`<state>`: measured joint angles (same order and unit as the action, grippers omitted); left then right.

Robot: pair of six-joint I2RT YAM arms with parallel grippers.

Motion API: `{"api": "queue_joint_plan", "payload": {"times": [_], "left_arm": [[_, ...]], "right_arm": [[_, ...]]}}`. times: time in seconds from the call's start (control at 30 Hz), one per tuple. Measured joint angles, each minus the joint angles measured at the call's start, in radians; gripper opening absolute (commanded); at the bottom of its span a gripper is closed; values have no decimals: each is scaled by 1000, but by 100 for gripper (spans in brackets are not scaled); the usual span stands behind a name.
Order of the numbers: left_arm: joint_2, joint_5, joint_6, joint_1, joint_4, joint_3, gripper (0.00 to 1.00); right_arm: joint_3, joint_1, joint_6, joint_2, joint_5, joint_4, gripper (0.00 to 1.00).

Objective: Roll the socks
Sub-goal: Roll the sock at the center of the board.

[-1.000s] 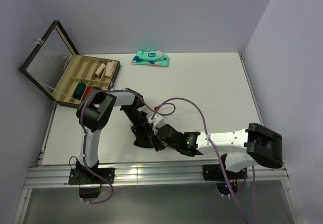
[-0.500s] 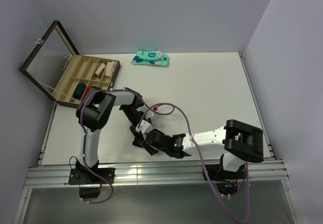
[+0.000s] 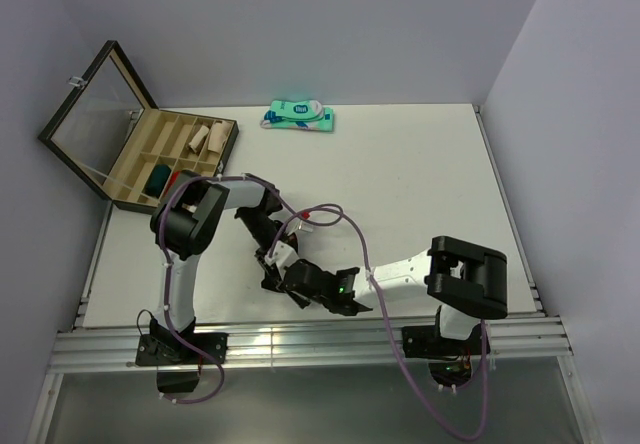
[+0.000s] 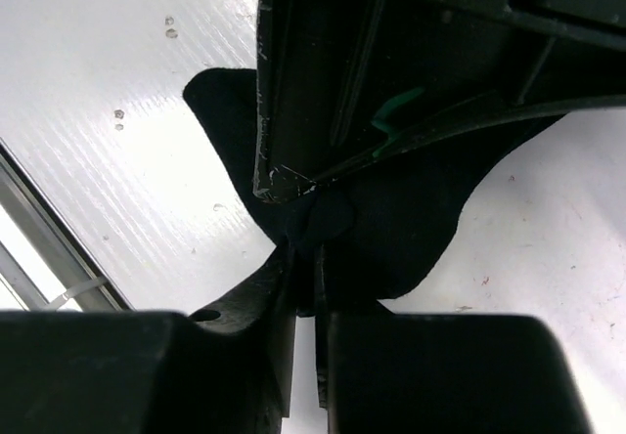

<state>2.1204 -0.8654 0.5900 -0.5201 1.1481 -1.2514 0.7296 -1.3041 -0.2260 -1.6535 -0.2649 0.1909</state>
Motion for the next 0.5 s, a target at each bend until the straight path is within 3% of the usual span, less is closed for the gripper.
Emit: {"api": "queue_joint_plan", "payload": {"times": [0.17,0.33,0.5], "left_arm": [[-11,-7,-53,10,-33,23,19],[-77,-11,-107,25,-110,72,31],[-148,2,-137,74,-211,79,33]], "right_arm": [[-29,31,-38,18,56,31,5],[-74,122,-106,60,207,49,5],[-84,237,-154,88,346,14,5]]}}
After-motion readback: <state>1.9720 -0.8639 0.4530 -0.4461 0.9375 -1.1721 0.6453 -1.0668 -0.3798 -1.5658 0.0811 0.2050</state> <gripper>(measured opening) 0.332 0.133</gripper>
